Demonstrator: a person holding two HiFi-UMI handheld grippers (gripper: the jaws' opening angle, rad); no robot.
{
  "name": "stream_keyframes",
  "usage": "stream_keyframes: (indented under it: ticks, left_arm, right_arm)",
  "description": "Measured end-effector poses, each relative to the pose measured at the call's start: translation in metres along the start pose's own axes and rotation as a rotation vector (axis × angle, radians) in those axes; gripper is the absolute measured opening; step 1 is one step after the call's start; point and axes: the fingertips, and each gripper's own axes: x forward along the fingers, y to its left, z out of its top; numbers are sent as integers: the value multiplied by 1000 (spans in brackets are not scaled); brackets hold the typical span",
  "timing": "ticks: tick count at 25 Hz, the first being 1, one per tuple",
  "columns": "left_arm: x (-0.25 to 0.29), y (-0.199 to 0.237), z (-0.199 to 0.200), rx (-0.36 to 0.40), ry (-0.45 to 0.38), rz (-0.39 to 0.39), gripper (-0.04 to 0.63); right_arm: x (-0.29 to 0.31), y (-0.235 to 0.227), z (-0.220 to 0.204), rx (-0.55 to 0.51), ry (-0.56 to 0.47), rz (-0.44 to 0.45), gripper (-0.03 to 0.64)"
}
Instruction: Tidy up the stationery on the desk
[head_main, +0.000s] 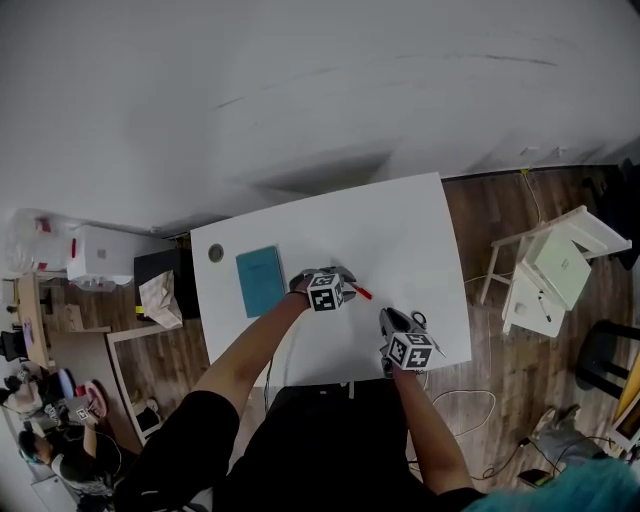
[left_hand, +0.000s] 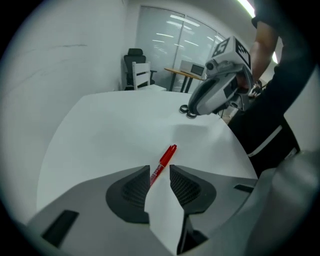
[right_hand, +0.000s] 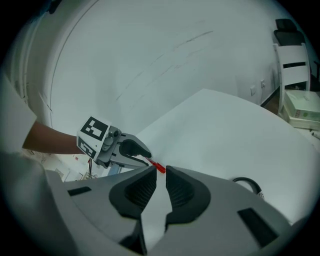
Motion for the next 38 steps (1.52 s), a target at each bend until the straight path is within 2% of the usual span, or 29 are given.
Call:
stream_keyframes:
  ticks: [2,4,6,10,13,15,17,19,20,22,24,30,32,35,38]
  left_arm:
    - [6,1,-3,53,50,10,124]
    - [8,4,-4,53,82,23,116]
    - [7,6,-3,-18,99,20,77]
    - [5,5,-8,-211,90,9,60]
    - [-1,6,-7,-343,57,6,48]
    - [-1,-5,-1,-397,9,-48,48]
    - [2,-17,0,-389,-28,-74,49]
    - [3,-19,-4,-337,-20,-34,58]
    - [3,-18,-6,-322,-11,-5,91]
    - [2,-13,-7,-341,-2,47,89]
    - [2,-7,-7,-411,6,88,51]
    - [-8,-11,-27,-632,1,161,51]
    - [-22,-8,-37,-722,-41,226,51]
    - [-34,-14,-50,-920,-147,250,51]
    - [-44,-20,-73,-1040,-179,304,51]
  right_arm:
    - [-2,-5,1,4,-5,-5,72]
    - [-5,-8,0,2,-4,-11,72]
    - [-7,-10,-2,2,1,-14,72]
    - [-4,-6,-4,3,6,-2,72]
    - [-1,-1,-5,-3,10,9,72]
    - [0,1,-7,-7,16,16,72]
    - [1,7,-9,-5,21,28,72]
    - [0,11,-12,-9,26,38,72]
    - [0,12,-14,-13,30,40,72]
    - [-2,11,-17,-17,36,39,72]
    - [-5,9,-22,-13,41,40,72]
    - [-5,10,-21,-30,50,58,72]
    - [-3,17,-16,-54,42,79,72]
    - [1,42,-11,-172,44,149,72]
    - [12,70,-12,-243,70,206,72]
